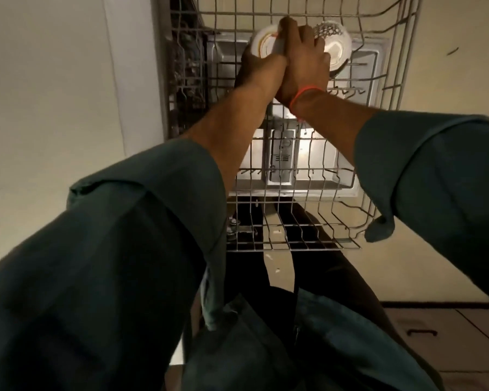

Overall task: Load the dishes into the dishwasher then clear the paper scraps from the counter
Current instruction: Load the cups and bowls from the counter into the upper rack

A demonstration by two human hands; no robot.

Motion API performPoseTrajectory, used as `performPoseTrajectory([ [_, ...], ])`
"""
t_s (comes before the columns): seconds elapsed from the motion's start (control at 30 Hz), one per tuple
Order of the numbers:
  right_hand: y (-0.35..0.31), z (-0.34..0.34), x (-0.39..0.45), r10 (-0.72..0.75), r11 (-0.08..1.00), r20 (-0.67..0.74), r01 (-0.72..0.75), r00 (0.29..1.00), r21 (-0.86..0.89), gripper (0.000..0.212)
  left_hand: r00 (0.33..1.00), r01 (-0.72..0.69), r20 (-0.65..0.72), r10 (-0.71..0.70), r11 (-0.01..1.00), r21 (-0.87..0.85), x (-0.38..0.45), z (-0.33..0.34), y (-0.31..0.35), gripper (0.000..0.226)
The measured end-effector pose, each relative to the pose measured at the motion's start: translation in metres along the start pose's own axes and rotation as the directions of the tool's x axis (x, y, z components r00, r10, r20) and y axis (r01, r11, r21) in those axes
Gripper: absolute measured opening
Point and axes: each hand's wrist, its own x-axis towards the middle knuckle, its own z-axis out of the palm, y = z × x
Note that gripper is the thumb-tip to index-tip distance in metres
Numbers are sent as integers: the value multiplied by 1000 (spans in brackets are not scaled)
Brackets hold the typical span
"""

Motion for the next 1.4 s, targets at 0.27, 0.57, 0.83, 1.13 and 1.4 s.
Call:
performPoseTrajectory([
  [0.27, 12, 14, 17, -54, 999, 18, 54, 998, -8, 78, 997, -67, 32, 68, 997, -47, 16, 3, -20, 60],
  [0.57, 3, 32, 20, -50, 999, 8, 50, 999, -7, 75, 1000, -12, -20, 10, 991, -130, 24, 1, -26, 58],
  [0.83, 8, 39, 8, -40, 963, 27, 31, 999, 267, 85, 998, 44, -24, -50, 979, -200, 38, 0, -25, 49],
  [1.13, 11, 21, -52, -29, 850, -98, 76, 995, 521, 64, 994, -108, 14, 107, 992, 72, -7, 0, -30, 54],
  [1.4, -2, -63, -97, -20, 741, -118, 94, 993, 664, 61, 951, -296, 150, 270, 936, 193, -113, -42, -6, 59],
])
